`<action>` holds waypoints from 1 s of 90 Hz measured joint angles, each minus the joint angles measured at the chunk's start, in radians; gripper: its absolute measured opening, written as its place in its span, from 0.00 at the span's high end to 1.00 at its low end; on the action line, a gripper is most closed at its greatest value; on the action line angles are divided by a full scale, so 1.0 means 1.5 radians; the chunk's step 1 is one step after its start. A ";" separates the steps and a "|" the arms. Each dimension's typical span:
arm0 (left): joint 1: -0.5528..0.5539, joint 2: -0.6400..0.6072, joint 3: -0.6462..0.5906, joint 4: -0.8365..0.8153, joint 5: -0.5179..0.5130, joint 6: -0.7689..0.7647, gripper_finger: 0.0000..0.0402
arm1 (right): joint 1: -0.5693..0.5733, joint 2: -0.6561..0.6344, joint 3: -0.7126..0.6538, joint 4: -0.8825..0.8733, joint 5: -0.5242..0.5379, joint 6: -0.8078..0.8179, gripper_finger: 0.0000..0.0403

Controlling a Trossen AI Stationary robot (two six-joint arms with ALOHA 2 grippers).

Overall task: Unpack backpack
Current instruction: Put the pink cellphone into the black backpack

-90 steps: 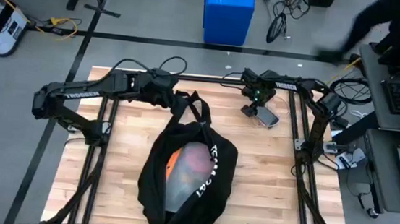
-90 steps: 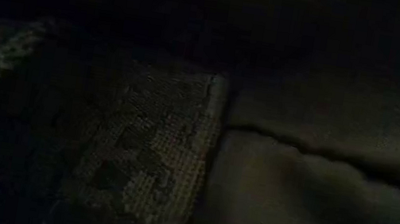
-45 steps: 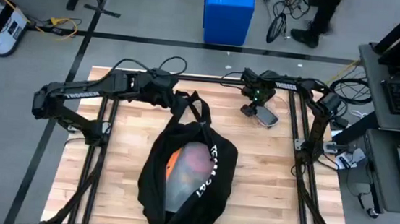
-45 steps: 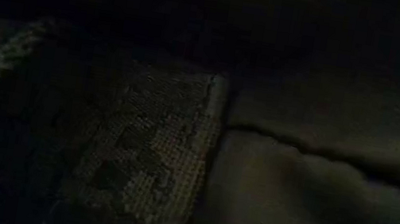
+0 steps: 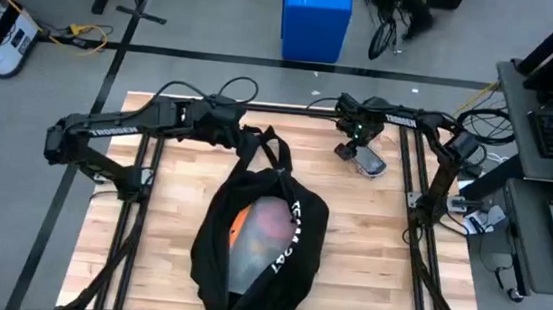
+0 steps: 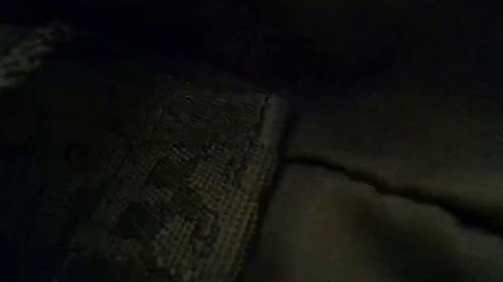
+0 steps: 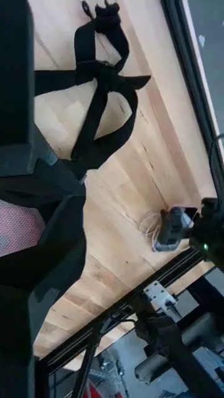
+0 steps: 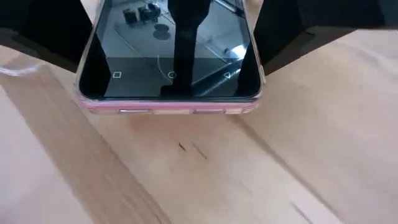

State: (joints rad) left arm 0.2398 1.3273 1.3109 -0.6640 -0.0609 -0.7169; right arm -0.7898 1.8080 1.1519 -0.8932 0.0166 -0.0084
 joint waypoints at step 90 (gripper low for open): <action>0.000 0.000 0.000 -0.004 -0.015 0.016 0.72 | 0.125 -0.155 0.188 -0.105 -0.020 0.089 0.15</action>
State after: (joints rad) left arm 0.2398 1.3273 1.3109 -0.6703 -0.0830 -0.6928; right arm -0.6026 1.5753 1.4344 -1.0510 -0.0141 0.1243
